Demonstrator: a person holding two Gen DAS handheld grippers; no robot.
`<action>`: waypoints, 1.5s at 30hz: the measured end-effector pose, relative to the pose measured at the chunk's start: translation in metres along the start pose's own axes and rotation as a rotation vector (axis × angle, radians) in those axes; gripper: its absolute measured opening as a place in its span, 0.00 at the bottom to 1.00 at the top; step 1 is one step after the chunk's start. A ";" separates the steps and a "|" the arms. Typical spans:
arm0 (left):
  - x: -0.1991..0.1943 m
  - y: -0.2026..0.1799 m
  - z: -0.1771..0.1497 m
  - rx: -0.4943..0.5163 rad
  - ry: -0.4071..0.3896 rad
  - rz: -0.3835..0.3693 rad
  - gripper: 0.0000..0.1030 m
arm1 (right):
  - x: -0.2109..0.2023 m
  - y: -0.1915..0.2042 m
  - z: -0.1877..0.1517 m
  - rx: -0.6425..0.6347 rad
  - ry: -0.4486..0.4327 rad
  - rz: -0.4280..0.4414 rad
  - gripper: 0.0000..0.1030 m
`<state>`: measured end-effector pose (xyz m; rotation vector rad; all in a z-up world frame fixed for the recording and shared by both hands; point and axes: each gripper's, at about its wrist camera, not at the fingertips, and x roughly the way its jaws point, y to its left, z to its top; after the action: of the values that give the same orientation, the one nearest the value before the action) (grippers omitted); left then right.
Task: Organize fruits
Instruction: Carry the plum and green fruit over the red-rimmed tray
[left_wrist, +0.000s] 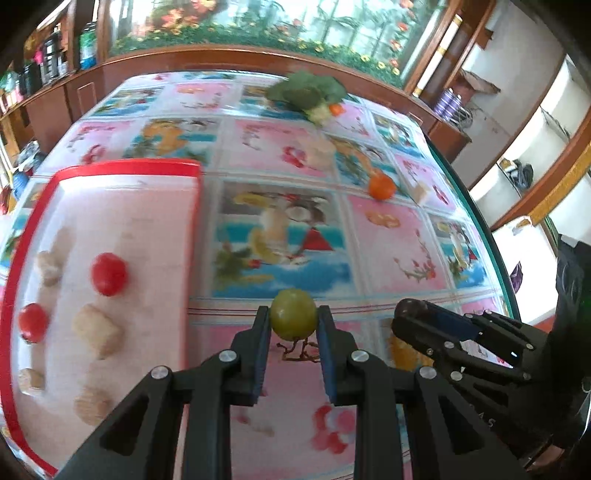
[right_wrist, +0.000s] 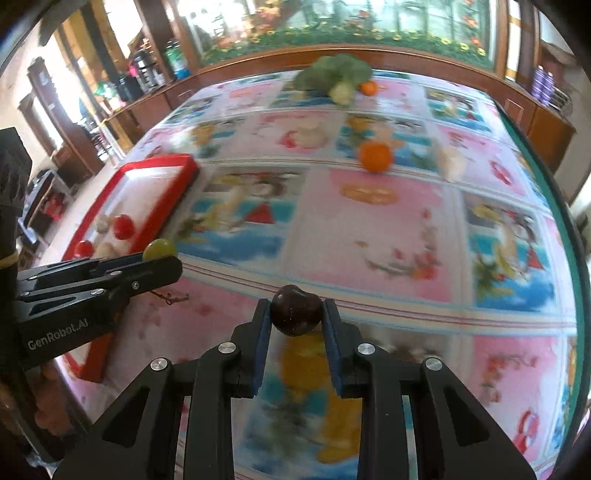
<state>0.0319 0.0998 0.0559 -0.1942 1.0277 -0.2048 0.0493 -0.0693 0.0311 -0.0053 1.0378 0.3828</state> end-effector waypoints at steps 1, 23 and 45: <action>-0.004 0.007 0.001 -0.011 -0.008 0.006 0.26 | 0.001 0.005 0.002 -0.006 0.001 0.004 0.26; -0.023 0.157 0.040 -0.170 -0.073 0.181 0.26 | 0.050 0.130 0.079 -0.139 -0.011 0.145 0.26; 0.027 0.194 0.064 -0.201 -0.017 0.229 0.27 | 0.128 0.171 0.110 -0.166 0.068 0.158 0.27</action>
<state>0.1160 0.2841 0.0164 -0.2584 1.0442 0.1082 0.1455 0.1503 0.0100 -0.0861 1.0747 0.6147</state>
